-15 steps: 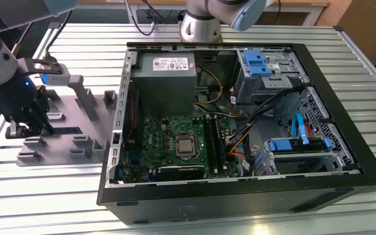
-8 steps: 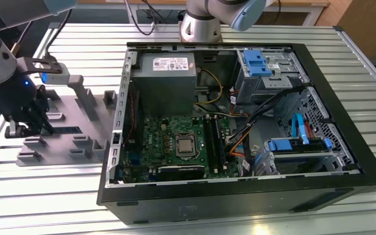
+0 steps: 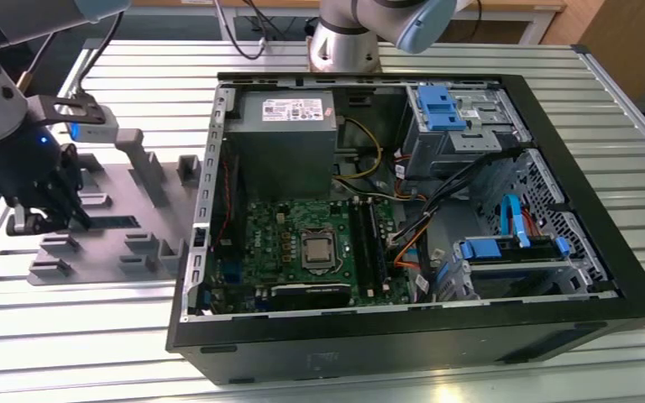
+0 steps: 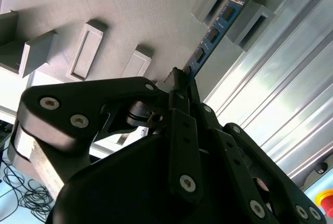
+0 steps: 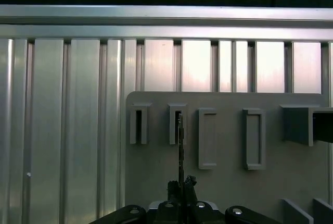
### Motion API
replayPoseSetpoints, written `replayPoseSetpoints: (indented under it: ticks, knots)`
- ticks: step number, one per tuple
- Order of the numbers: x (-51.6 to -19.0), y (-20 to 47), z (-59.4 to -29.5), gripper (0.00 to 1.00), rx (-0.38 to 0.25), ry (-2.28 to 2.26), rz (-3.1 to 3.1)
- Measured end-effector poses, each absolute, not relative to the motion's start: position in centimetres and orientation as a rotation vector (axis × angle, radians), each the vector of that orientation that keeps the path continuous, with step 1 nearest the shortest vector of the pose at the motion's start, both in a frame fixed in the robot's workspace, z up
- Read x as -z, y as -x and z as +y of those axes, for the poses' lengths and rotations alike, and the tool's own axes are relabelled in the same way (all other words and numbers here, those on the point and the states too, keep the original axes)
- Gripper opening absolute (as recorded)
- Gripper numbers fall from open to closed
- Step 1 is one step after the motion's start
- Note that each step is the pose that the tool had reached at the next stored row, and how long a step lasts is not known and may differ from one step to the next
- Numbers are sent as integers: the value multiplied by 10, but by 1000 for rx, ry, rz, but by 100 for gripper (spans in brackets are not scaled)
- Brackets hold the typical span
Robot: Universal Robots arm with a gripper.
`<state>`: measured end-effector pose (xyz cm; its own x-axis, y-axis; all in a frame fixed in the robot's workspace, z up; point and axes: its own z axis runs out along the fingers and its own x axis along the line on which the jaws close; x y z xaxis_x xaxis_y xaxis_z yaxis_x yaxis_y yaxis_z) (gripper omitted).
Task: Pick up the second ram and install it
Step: 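Pick up the second ram and move it above second insertion slot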
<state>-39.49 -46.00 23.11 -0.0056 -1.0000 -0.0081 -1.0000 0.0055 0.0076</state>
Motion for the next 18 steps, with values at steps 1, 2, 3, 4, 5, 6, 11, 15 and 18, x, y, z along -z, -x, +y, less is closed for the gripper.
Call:
replayPoseSetpoints:
  ticks: [1,2,3,4,5,6,11,15,18]
  knots:
    - [-231,395,-460,14,-17,2215,2227]
    - [-232,395,-460,14,-17,2215,2227]
    - [-232,395,-460,14,-17,2215,2227]
    - [-232,395,-460,14,-18,2215,2227]
    - [-232,395,-460,14,-17,2215,2227]
    - [-237,395,-460,14,-17,2215,2227]
    - [-244,395,-460,14,-18,2215,2227]
    - [-245,395,-460,14,-17,2215,2227]
    - [-246,395,-460,14,-18,2215,2227]
